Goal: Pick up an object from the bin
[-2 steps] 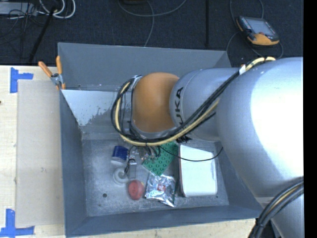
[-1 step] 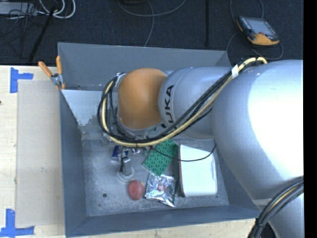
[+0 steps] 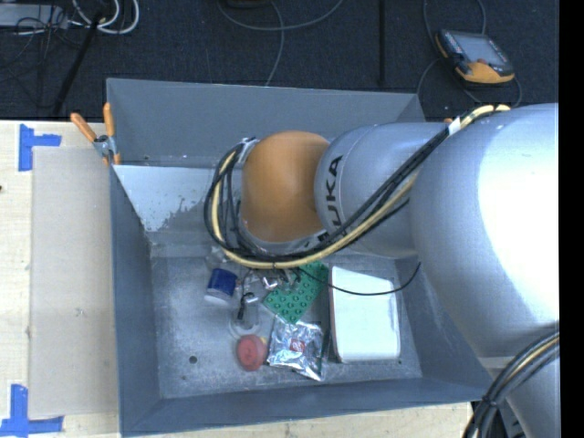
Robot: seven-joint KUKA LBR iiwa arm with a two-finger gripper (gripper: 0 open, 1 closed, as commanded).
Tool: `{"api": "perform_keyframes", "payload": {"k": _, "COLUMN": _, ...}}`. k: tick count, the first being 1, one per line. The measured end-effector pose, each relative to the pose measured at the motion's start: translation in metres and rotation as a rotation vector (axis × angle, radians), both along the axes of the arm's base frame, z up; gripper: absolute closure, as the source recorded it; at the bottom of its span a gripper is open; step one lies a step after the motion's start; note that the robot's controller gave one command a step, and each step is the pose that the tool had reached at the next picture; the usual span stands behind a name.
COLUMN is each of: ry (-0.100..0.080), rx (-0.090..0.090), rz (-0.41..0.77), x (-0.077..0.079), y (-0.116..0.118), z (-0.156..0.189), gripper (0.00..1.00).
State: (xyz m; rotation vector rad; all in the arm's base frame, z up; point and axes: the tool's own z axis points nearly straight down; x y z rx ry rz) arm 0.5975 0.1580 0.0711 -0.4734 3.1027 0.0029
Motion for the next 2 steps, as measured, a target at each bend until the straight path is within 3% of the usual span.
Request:
{"api": "perform_keyframes", "payload": {"k": 1, "ry": 0.004, "rx": -0.003, "rz": -0.002, "x": 0.000, "y": -0.001, "z": 0.002, "gripper": 1.00}}
{"api": "perform_keyframes", "payload": {"k": 2, "ry": -0.004, "rx": -0.002, "rz": 0.603, "x": -0.034, "y": 0.011, "z": 0.132, "gripper": 1.00}}
